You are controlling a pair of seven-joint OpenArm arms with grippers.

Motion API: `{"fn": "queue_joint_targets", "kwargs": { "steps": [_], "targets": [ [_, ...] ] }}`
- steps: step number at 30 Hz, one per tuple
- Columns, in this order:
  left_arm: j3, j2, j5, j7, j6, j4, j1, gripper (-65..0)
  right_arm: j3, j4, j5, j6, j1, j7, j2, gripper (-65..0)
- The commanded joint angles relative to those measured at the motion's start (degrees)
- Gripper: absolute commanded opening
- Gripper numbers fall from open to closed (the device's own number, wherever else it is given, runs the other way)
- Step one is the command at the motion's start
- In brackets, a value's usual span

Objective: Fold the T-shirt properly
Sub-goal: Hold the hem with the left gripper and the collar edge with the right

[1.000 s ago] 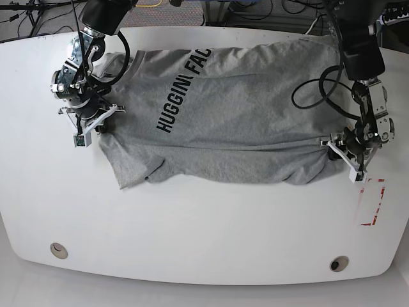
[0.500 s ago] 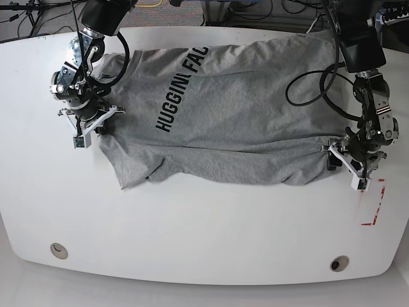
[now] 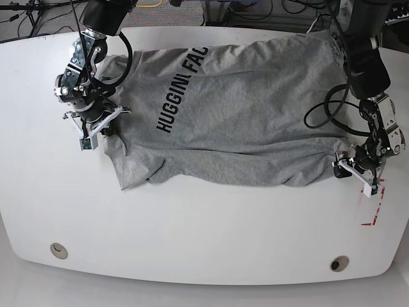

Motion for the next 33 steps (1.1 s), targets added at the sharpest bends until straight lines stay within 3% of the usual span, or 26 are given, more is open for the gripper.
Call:
{"fn": "queue_joint_targets", "kwargs": {
  "steps": [1, 21, 24, 28, 31, 33],
  "targets": [
    [0.06, -0.93, -0.95, -1.31, -0.19, -0.86, -2.53, -27.2, 0.17, 1.14, 0.4, 0.39, 0.71, 1.18, 0.6, -63.6],
    [3.31, 0.74, -1.12, -0.34, -0.28, -5.26, -0.15, -29.0, 0.35, 1.14, 0.4, 0.39, 0.71, 1.18, 0.69, -63.6],
    [3.31, 0.91, -1.12, -0.34, -0.28, -5.26, 0.11, -37.4, 0.44, 1.14, 0.4, 0.39, 0.71, 1.18, 0.69, -63.6],
    [3.31, 2.23, -1.04, -0.34, -0.28, -5.26, 0.28, -55.0, 0.44, 1.14, 0.4, 0.39, 0.8, 1.18, 0.69, -63.6],
    [3.31, 2.23, -1.04, -0.34, -0.28, -5.26, 0.28, -62.5, 0.44, 1.14, 0.4, 0.39, 0.8, 1.18, 0.69, -63.6],
    [3.22, 2.23, -1.12, -0.34, -0.28, -5.26, 0.28, -63.3, 0.44, 1.14, 0.4, 0.39, 0.88, 1.18, 0.69, -63.6]
  ]
}}
